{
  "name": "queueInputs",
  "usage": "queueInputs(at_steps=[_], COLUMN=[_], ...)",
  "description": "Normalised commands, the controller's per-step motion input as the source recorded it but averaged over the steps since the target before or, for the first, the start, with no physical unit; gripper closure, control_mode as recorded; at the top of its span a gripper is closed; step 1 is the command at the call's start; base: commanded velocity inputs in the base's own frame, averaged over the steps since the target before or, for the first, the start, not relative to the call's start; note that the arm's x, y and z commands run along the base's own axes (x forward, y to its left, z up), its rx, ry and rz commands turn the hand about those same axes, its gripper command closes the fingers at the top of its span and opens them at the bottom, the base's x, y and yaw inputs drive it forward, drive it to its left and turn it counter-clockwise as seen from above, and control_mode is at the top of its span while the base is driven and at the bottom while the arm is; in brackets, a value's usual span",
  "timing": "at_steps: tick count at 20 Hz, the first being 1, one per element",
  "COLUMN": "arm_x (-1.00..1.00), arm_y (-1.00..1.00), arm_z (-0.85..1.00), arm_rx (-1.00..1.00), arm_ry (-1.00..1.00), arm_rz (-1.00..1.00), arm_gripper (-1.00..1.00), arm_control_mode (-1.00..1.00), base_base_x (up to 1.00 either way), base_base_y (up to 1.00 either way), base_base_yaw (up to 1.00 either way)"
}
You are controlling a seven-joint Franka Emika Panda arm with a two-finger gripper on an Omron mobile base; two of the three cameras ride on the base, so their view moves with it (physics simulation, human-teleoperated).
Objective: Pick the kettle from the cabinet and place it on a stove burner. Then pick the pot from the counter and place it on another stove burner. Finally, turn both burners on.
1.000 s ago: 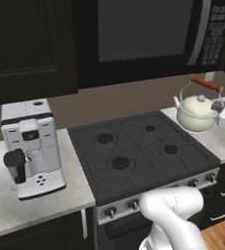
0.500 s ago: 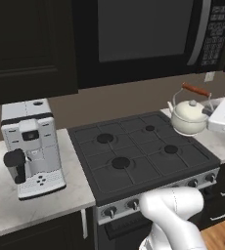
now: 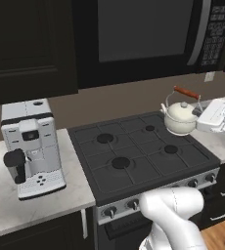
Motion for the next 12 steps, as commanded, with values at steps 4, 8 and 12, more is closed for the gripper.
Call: queueInputs(at_steps=[4,8,12], arm_x=[0.49,0.59,0.56], arm_y=[0.0,-0.02,-0.1], arm_z=[-0.24,-0.19,-0.21], arm_rx=[0.0,-0.01,0.0], arm_ry=[0.0,0.0,0.0], arm_rz=[0.02,0.02,0.01], arm_gripper=[1.0,1.0,1.0], arm_control_mode=[-1.0,-1.0,-1.0], base_base_x=[0.0,0.0,0.0], base_base_y=[0.0,0.0,0.0], base_base_yaw=[0.0,0.0,0.0])
